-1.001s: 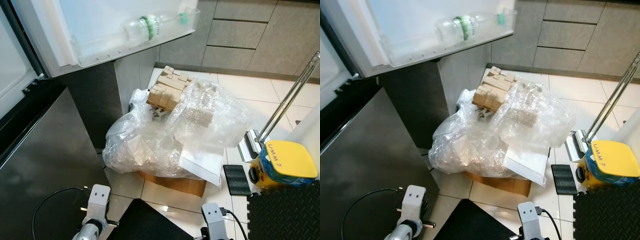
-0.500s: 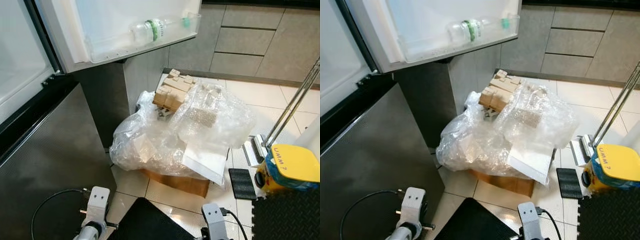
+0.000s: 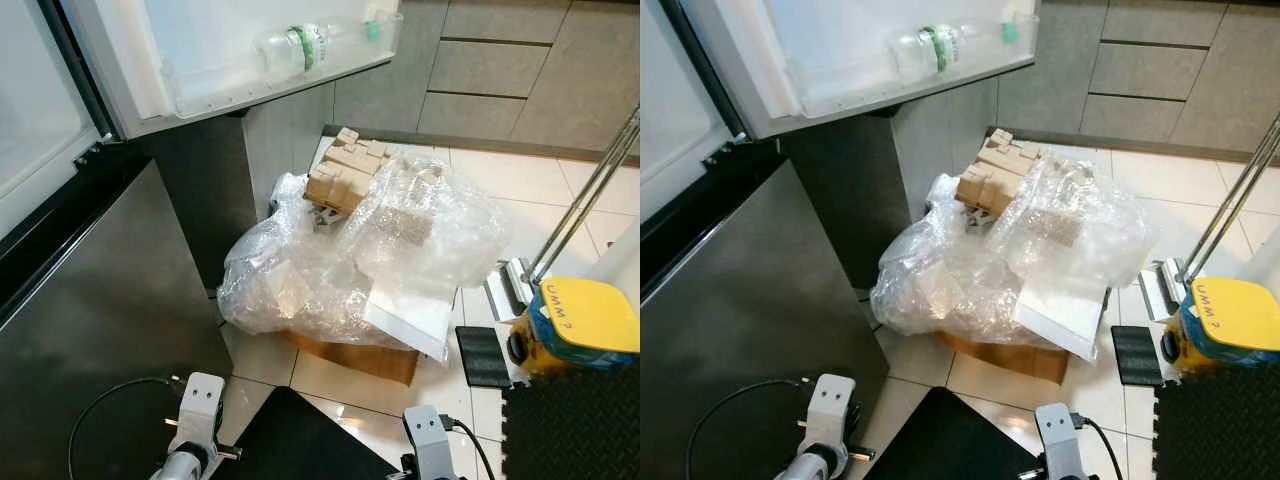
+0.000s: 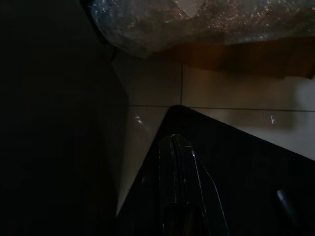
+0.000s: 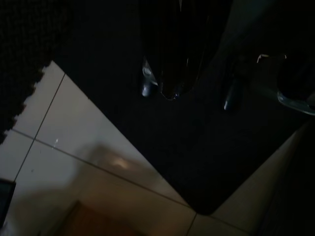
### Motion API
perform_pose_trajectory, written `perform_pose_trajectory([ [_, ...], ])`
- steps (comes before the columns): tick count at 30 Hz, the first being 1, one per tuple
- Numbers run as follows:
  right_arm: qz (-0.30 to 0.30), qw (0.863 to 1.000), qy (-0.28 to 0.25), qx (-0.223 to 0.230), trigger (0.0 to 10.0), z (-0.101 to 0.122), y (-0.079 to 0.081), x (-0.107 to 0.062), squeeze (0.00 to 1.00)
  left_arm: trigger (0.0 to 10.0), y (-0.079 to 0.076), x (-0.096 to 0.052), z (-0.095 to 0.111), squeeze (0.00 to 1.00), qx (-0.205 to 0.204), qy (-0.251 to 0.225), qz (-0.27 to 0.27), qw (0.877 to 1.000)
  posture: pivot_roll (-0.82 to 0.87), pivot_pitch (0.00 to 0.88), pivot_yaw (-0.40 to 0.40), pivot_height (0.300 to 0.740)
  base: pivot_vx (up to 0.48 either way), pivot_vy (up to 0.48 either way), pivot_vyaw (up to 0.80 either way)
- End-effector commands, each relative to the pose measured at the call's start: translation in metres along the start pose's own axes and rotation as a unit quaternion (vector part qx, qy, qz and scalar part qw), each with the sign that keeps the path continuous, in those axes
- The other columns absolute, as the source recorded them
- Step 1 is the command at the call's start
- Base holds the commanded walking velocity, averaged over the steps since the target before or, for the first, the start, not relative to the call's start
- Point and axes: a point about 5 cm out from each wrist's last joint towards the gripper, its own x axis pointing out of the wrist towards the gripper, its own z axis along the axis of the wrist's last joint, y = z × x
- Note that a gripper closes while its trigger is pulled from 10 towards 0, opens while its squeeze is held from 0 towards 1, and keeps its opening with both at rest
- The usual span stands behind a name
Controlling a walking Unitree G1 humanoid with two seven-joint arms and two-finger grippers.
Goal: Restocking fridge
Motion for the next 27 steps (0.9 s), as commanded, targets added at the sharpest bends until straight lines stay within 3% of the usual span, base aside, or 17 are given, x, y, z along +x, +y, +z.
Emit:
perform_pose_trajectory([
  [1, -0.001, 1.0, 0.012, 0.011, 10.0, -0.0075, 0.0012, -0.002, 0.0, 10.0, -0.0033, -0.0032, -0.0066, 0.0, -0.001, 0.011, -0.005, 1.0, -0.08, 0.077, 0.022, 0.74, -0.364, 0.0, 0.0],
  [27, 0.001, 1.0, 0.013, 0.007, 10.0, -0.0099, 0.001, -0.0031, 0.0, 10.0, 0.0003, -0.008, -0.015, 0.0, 0.001, 0.028, -0.01, 1.0, -0.08, 0.067, 0.023, 0.74, -0.344, 0.0, 0.0],
])
